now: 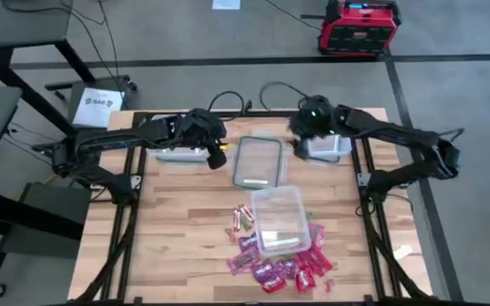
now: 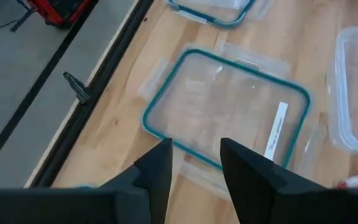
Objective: Sort candy
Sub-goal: Open the bottom left transparent bin
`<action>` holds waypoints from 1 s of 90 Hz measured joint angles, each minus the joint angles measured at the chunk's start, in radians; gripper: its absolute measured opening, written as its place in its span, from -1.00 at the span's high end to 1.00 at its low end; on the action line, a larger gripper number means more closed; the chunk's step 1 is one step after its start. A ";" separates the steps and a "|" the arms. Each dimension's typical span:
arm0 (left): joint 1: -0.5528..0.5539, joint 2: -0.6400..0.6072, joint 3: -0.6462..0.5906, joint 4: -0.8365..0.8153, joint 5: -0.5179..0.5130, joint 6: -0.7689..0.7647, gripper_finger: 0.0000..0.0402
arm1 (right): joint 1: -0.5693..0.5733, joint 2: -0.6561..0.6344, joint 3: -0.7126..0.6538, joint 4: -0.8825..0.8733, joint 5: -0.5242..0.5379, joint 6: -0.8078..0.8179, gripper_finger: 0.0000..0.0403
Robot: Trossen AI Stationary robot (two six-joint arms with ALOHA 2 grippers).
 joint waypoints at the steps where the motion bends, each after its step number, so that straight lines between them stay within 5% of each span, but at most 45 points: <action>1: 0.000 0.000 0.000 -0.001 0.000 0.000 0.39 | 0.009 -0.005 -0.009 -0.010 -0.019 0.002 -0.16; 16: 0.000 0.000 0.000 -0.001 0.000 -0.003 0.39 | 0.180 -0.018 -0.161 0.018 -0.045 0.041 -0.13; 31: 0.000 0.000 0.000 -0.008 0.000 -0.007 0.39 | 0.299 0.042 -0.221 0.142 0.052 0.088 -0.07; 43: 0.000 0.000 -0.001 -0.008 0.001 -0.011 0.39 | 0.330 0.113 -0.223 0.203 0.176 0.093 -0.05; 64: 0.000 0.000 -0.001 -0.014 0.001 -0.014 0.39 | 0.350 0.247 -0.223 0.244 0.100 0.096 -0.01; 74: 0.000 0.000 -0.001 -0.001 0.001 -0.014 0.39 | 0.351 0.300 -0.218 0.258 0.179 0.092 0.27; 85: 0.000 0.000 -0.001 -0.003 0.002 -0.014 0.39 | 0.342 0.312 -0.165 0.183 0.178 0.051 0.86; 90: 0.000 0.000 -0.001 -0.006 0.002 -0.014 0.39 | 0.333 0.299 -0.132 0.122 0.162 0.048 0.92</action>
